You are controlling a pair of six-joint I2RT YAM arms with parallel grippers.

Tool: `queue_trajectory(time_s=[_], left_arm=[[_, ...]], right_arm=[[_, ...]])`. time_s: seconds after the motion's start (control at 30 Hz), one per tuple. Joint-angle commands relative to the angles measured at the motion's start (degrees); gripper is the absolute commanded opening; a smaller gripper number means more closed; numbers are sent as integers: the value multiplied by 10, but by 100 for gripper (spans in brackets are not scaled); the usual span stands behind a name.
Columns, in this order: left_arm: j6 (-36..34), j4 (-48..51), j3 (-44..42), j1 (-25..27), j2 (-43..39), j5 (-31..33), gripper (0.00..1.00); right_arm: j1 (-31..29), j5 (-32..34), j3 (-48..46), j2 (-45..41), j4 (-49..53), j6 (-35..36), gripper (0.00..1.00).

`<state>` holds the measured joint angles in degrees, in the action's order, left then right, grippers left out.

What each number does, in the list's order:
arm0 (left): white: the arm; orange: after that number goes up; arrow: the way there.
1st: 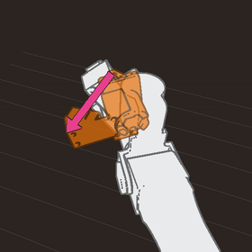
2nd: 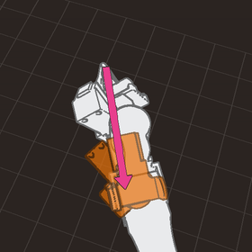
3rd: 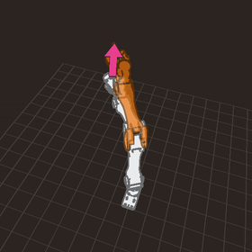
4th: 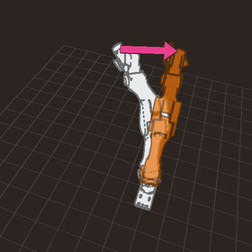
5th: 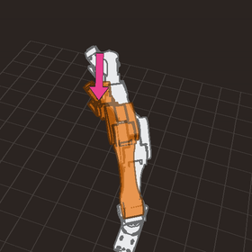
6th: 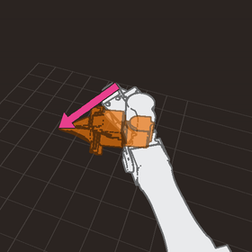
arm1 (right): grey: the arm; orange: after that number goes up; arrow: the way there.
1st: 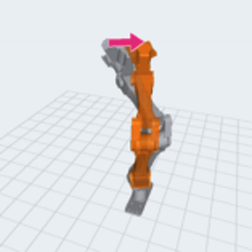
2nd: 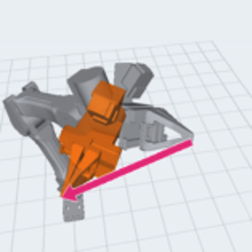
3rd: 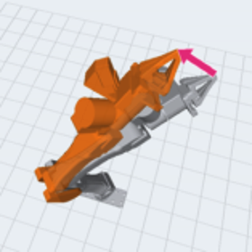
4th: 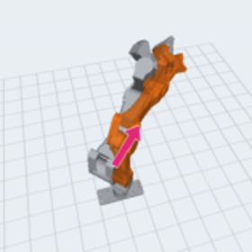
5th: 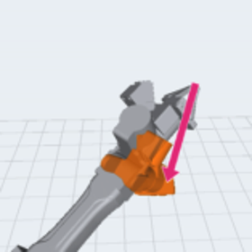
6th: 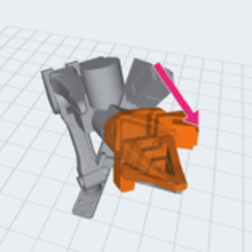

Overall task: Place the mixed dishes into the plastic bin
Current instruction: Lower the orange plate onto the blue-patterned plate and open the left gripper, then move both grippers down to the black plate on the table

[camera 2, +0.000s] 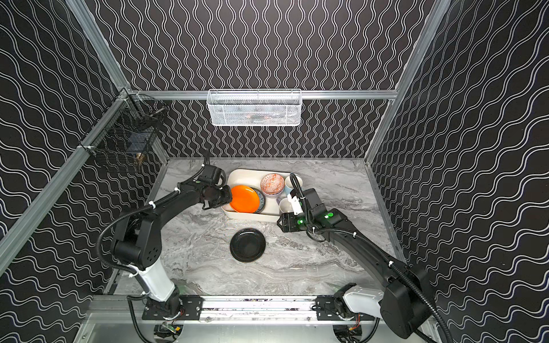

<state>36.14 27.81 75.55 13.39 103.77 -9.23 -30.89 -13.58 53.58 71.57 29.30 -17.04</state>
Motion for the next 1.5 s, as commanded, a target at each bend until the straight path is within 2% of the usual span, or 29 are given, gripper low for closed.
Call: queue_trajectory(time_s=[0.0, 0.13, 0.2, 0.27, 0.3, 0.43, 0.57, 0.67, 0.83, 1.03, 1.27, 1.47], left_arm=[[0, -20, 24, -4, 26, -16, 0], [5, -26, 48, -4, 58, -30, 2], [8, -28, 59, -4, 69, -41, 14], [8, -23, 68, -3, 77, -48, 33], [7, -20, 70, -3, 78, -48, 38], [-4, -1, 71, -3, 70, -38, 49], [-8, 6, 58, -3, 50, -32, 49], [-10, 7, 51, -3, 42, -24, 46], [-13, 9, 52, -3, 55, -17, 25], [-16, 9, 59, -3, 82, -10, 17], [-10, 3, 56, -3, 73, -25, 18], [-5, 3, 39, -3, 19, -52, 32]], right_arm=[[5, -19, -3, 1, -2, 10, 75], [12, -15, -9, -1, -4, 10, 75], [15, -15, -9, 0, -5, 10, 75], [18, -18, -8, 4, -3, 10, 76], [19, -19, -7, 4, -2, 10, 76], [22, -20, -10, 5, -4, 10, 76], [22, -21, -11, 8, -5, 9, 76], [23, -21, -11, 12, -6, 9, 76], [23, -22, -11, 13, -5, 10, 76], [24, -19, -12, 12, -4, 10, 76], [24, -21, -11, 16, -4, 10, 76], [24, -23, -12, 13, -4, 10, 76]])
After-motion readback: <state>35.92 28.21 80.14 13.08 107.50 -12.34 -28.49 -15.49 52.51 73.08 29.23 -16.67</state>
